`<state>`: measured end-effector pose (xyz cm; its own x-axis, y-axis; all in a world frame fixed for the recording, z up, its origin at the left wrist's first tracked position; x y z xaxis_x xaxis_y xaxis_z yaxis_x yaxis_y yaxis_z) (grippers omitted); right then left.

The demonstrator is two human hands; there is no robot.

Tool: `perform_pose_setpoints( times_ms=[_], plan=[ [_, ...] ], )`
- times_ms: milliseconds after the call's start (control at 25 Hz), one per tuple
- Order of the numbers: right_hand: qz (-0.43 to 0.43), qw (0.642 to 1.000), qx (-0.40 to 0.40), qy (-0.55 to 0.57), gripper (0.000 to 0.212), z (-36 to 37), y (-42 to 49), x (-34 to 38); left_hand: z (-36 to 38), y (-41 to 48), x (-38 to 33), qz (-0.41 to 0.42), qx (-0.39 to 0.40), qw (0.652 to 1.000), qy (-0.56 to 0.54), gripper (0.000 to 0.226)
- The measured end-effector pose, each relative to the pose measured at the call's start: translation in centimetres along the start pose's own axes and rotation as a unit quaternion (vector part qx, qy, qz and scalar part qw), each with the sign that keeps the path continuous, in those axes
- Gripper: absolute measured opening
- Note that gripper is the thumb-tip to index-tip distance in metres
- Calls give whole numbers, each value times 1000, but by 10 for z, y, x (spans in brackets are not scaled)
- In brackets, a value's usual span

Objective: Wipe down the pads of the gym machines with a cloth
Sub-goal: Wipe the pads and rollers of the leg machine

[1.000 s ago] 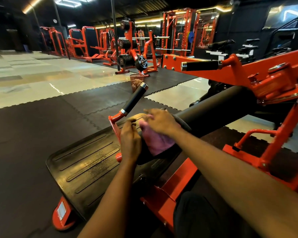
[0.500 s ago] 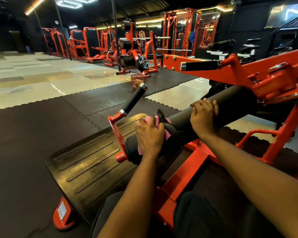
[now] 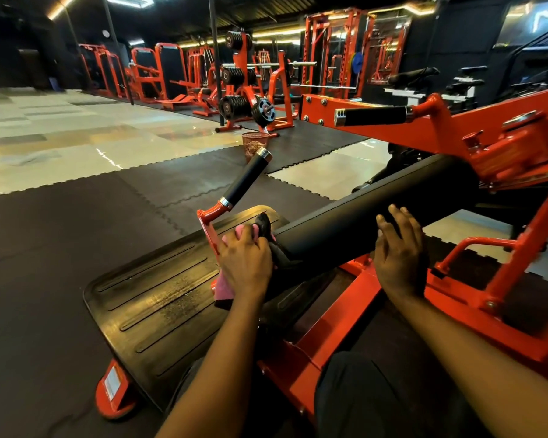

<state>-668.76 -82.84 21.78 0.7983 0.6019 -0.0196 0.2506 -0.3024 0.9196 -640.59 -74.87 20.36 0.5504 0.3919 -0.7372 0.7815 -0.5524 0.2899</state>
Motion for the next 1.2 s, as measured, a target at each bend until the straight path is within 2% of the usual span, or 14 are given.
perform_pose_setpoints(
  times_ms=[160, 320, 400, 480, 640, 760, 800, 920, 1000, 1040, 1120, 1200],
  plan=[
    [24, 999, -10, 44, 27, -6, 13, 1, 17, 2, -63, 31, 28, 999, 5, 36],
    [26, 997, -22, 68, 33, -14, 23, -6, 43, -32, -155, 123, 80, 989, -13, 36],
    [34, 996, -33, 71, 43, -21, 30, -12, 45, -41, -168, 165, 75, 983, -16, 37],
    [54, 994, -48, 80, 46, -27, 35, -20, 43, -35, -145, 184, 86, 979, -21, 37],
    [97, 991, -51, 81, 42, -34, 39, -16, 25, -22, -74, 127, 39, 991, -27, 33],
    [131, 988, -37, 77, 36, -40, 49, -7, 17, -37, -88, 58, 34, 997, -39, 34],
    [138, 987, -20, 78, 35, -41, 53, -5, 15, -40, -102, 57, 51, 996, -54, 37],
    [183, 977, 28, 108, 31, -40, 68, -1, 10, -36, -130, 142, 123, 979, -82, 38],
    [138, 982, 19, 128, 32, -31, 69, 22, 3, -21, -118, 158, 183, 961, -131, 39],
    [94, 987, 46, 124, 37, -21, 67, 42, -3, -13, -105, 143, 199, 956, -162, 46],
    [19, 982, 176, 70, 55, 6, 53, 84, -10, -2, -73, 102, 195, 959, -176, 54],
    [2, 965, 263, 15, 70, 26, 40, 106, -7, 4, -46, 90, 187, 971, -115, 47]
  ],
)
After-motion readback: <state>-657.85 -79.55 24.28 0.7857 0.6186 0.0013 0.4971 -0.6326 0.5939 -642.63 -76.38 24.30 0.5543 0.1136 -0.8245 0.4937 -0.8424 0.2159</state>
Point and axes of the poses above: each hand's wrist, its own y-axis towards the middle knuckle, its own z-axis out of the palm, x = y × z, the point moved 4 cm from there along y, towards the middle knuckle, and after that the axes turned 13 degrees about -z, right-handed, at the moved point
